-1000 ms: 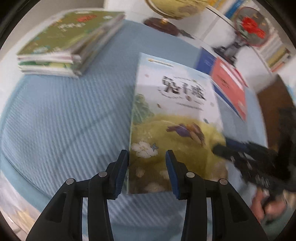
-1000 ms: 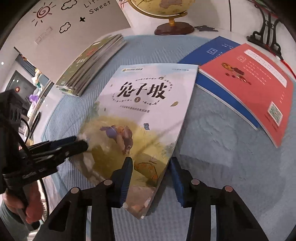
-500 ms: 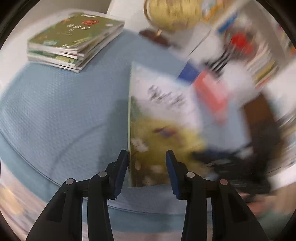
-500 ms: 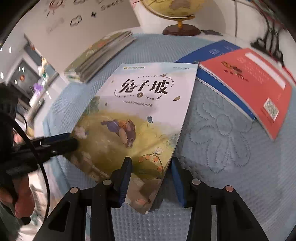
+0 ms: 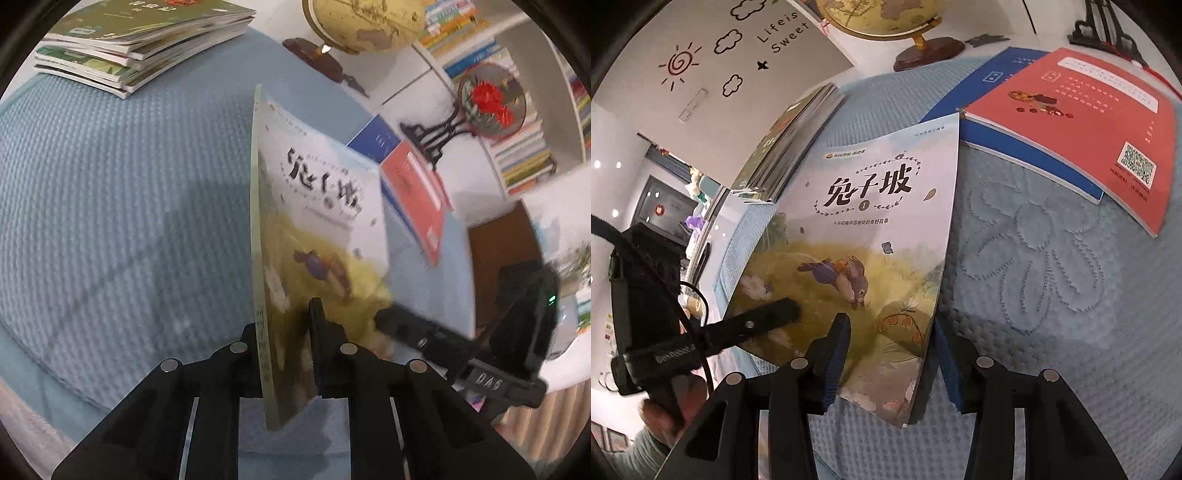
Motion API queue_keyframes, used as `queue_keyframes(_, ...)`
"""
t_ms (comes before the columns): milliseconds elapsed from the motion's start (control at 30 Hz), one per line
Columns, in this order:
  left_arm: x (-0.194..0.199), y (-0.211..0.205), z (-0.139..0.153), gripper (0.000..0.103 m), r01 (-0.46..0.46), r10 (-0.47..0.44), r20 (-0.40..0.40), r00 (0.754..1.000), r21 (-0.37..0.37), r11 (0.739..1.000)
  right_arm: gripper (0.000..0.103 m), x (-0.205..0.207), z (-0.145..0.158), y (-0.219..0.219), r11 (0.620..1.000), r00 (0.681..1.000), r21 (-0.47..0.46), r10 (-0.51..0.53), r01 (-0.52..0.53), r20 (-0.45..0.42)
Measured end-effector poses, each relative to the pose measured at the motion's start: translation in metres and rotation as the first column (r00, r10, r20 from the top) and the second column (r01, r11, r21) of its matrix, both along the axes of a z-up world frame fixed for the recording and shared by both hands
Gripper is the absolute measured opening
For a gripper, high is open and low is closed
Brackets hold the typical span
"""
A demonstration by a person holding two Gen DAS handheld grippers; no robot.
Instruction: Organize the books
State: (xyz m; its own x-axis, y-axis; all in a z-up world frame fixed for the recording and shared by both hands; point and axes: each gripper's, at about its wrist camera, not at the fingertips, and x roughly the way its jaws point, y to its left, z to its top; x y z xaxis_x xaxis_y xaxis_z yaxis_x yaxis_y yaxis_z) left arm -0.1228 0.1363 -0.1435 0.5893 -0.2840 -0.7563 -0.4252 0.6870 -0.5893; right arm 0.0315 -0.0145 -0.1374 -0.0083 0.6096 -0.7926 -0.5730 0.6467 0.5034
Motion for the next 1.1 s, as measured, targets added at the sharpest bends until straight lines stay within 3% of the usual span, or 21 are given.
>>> queue_keyframes(67, 0.002, 0.005, 0.004, 0.010, -0.019, 0.022, 0.039, 0.999, -0.095, 0.995, 0.050, 0.006, 0.000, 0.001, 1.000, 0.998, 0.006, -0.014, 0.014, -0.068)
queue_keyframes(133, 0.001, 0.015, 0.008, 0.010, -0.030, 0.056, 0.094, 0.994, -0.256, 0.966, 0.065, 0.010, 0.001, -0.006, 0.999, 0.989, 0.041, -0.018, 0.024, -0.145)
queue_keyframes(167, 0.002, 0.019, 0.011, 0.010, -0.032, 0.071, 0.115, 0.991, -0.307, 0.951, 0.068, 0.013, -0.001, -0.010, 0.997, 0.978, 0.074, -0.019, 0.035, -0.207)
queue_keyframes(233, 0.004, 0.024, 0.016, 0.010, -0.041, 0.105, 0.147, 0.984, -0.385, 0.922, 0.077, 0.018, -0.007, -0.021, 0.985, 0.947, 0.152, -0.027, 0.079, -0.320)
queue_keyframes(300, 0.006, 0.028, 0.017, 0.010, -0.048, 0.139, 0.166, 0.976, -0.461, 0.886, 0.078, 0.022, -0.018, -0.035, 0.961, 0.905, 0.234, -0.032, 0.144, -0.425)
queue_keyframes(400, 0.011, 0.028, 0.016, 0.010, -0.054, 0.150, 0.159, 0.976, -0.489, 0.870, 0.079, 0.026, -0.036, -0.045, 0.909, 0.838, 0.325, -0.045, 0.260, -0.544)
queue_keyframes(467, 0.012, 0.026, 0.013, 0.010, -0.058, 0.143, 0.138, 0.980, -0.493, 0.868, 0.070, 0.028, -0.044, -0.042, 0.884, 0.811, 0.355, -0.044, 0.304, -0.584)
queue_keyframes(533, 0.011, 0.025, 0.009, 0.010, -0.061, 0.134, 0.115, 0.984, -0.491, 0.869, 0.045, 0.029, -0.047, -0.036, 0.882, 0.803, 0.359, -0.037, 0.306, -0.594)
queue_keyframes(633, 0.013, 0.023, 0.008, 0.009, -0.068, 0.104, 0.067, 0.992, -0.412, 0.909, 0.032, 0.023, -0.035, -0.022, 0.919, 0.865, 0.320, -0.041, 0.229, -0.500)
queue_keyframes(700, 0.015, 0.016, 0.013, 0.009, -0.055, 0.067, 0.031, 0.997, -0.298, 0.953, 0.029, 0.013, -0.018, -0.012, 0.957, 0.935, 0.255, -0.043, 0.140, -0.351)
queue_keyframes(733, 0.016, 0.012, 0.016, 0.010, -0.038, 0.044, 0.017, 0.999, -0.237, 0.971, 0.028, 0.012, -0.011, -0.010, 0.966, 0.952, 0.231, -0.042, 0.116, -0.304)
queue_keyframes(800, 0.018, -0.001, 0.022, 0.010, -0.002, 0.001, -0.007, 1.000, -0.123, 0.992, 0.028, -0.003, 0.006, 0.003, 0.991, 0.991, 0.130, -0.010, 0.027, -0.130)
queue_keyframes(900, 0.019, -0.022, 0.033, 0.010, 0.063, -0.061, -0.036, 0.997, 0.063, 0.996, 0.028, -0.024, 0.019, 0.018, 0.998, 0.997, 0.017, 0.062, -0.063, 0.039)
queue_keyframes(1033, 0.016, -0.039, 0.045, 0.010, 0.121, -0.113, -0.048, 0.992, 0.198, 0.973, 0.028, -0.037, 0.025, 0.022, 0.997, 0.994, -0.014, 0.075, -0.074, 0.075)
queue_keyframes(1100, 0.012, -0.044, 0.052, 0.010, 0.137, -0.131, -0.041, 0.991, 0.241, 0.961, 0.028, -0.045, 0.033, 0.025, 0.996, 0.987, -0.033, 0.085, -0.081, 0.137)
